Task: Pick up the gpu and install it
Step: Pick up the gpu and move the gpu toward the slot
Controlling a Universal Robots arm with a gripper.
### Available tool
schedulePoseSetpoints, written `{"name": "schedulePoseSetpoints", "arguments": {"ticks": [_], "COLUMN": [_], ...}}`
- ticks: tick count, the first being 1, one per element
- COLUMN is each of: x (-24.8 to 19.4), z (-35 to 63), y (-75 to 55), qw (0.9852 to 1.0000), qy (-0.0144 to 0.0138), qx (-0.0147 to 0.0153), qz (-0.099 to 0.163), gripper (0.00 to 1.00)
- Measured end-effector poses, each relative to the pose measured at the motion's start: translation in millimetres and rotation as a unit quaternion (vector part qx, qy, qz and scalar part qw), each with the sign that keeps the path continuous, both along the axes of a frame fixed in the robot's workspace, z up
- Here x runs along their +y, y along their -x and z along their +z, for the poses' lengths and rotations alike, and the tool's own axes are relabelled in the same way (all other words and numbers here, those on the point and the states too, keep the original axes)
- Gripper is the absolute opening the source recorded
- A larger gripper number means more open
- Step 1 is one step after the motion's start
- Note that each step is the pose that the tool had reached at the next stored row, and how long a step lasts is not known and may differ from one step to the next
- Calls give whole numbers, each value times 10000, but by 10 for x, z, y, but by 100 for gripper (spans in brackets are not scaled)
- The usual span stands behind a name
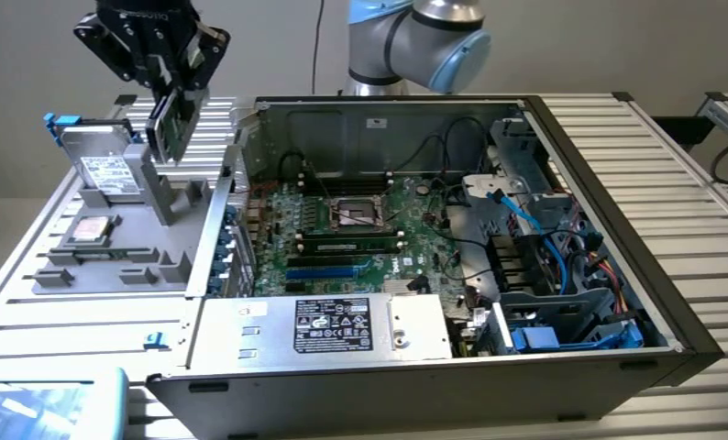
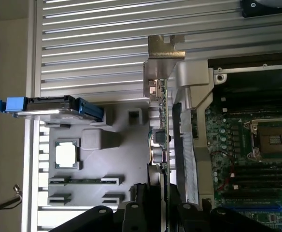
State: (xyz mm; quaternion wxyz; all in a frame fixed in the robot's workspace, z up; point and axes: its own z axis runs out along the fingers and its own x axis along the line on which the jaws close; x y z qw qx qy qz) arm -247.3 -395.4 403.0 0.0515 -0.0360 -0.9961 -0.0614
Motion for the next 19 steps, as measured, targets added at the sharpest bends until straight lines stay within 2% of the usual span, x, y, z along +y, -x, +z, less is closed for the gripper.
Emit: {"name": "schedulePoseSetpoints", "arguments": {"ticks": [11,15,19], "x": [-47,-48,-49], "z": [73,75,74], "y": [-448,-611,-790], "qw": [10000,10000,10000], "qy": [0,0,-1], "qx": [-2,-19,-22], "qz": [1,1,1], "gripper": [28,28,28]}}
